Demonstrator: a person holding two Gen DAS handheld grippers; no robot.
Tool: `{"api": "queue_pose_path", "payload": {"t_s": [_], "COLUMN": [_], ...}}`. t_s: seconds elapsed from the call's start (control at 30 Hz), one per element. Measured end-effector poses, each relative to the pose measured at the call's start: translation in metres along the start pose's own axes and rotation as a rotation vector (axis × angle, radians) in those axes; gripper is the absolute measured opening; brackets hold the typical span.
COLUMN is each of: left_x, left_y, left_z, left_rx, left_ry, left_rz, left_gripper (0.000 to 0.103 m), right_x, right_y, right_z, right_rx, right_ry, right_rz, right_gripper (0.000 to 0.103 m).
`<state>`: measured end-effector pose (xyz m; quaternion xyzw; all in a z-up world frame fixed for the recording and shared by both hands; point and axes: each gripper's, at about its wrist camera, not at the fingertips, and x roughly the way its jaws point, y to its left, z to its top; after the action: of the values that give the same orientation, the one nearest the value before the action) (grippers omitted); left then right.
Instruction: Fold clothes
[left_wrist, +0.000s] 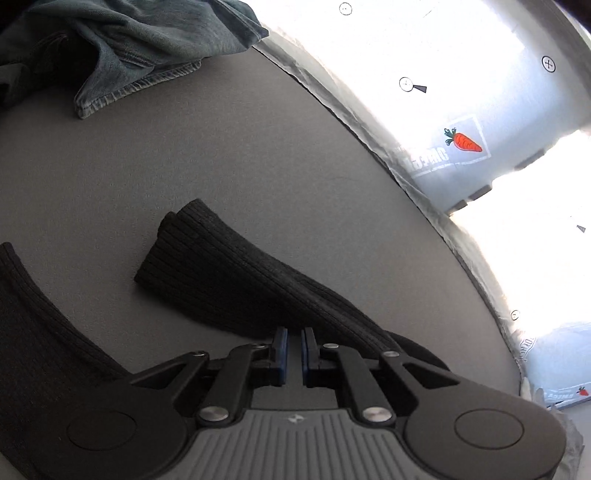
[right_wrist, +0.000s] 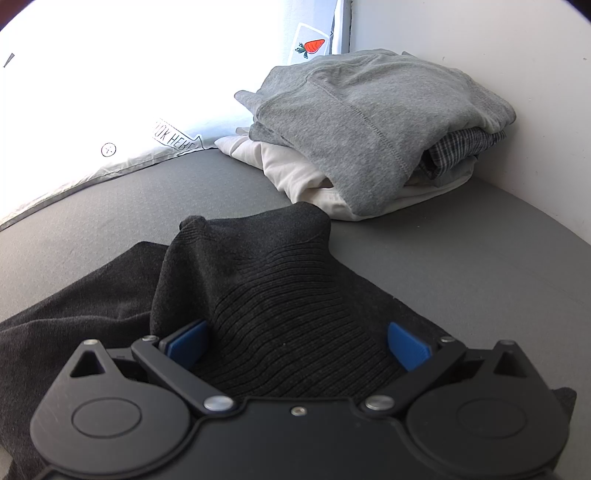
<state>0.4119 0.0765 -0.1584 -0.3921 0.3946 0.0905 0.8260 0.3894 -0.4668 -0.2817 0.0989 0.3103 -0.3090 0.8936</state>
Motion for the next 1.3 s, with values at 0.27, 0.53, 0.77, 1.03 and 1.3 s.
{"api": "queue_pose_path", "payload": {"t_s": [0.27, 0.53, 0.77, 1.03, 1.3], "left_x": [0.042, 0.072, 0.063, 0.061, 0.054], "left_y": [-0.03, -0.022, 0.003, 0.025, 0.0], "left_z": [0.03, 0.028, 0.01, 0.006, 0.015], "left_rx": [-0.194, -0.227, -0.314, -0.431, -0.359], "left_ry": [0.126, 0.271, 0.271, 0.241, 0.282], "left_rz": [-0.092, 0.114, 0.051, 0.03, -0.075], "left_gripper": [0.024, 0.03, 0.03, 0.001, 0.009], "right_x": [0.0, 0.0, 0.0, 0.0, 0.0], "right_y": [-0.001, -0.001, -0.001, -0.001, -0.001], "right_z": [0.0, 0.0, 0.0, 0.0, 0.0], "right_rx": [0.001, 0.001, 0.001, 0.002, 0.003], "right_ry": [0.0, -0.001, -0.001, -0.001, -0.001], "right_rz": [0.002, 0.004, 0.004, 0.004, 0.003], "right_gripper": [0.103, 0.103, 0.103, 0.103, 0.103]}}
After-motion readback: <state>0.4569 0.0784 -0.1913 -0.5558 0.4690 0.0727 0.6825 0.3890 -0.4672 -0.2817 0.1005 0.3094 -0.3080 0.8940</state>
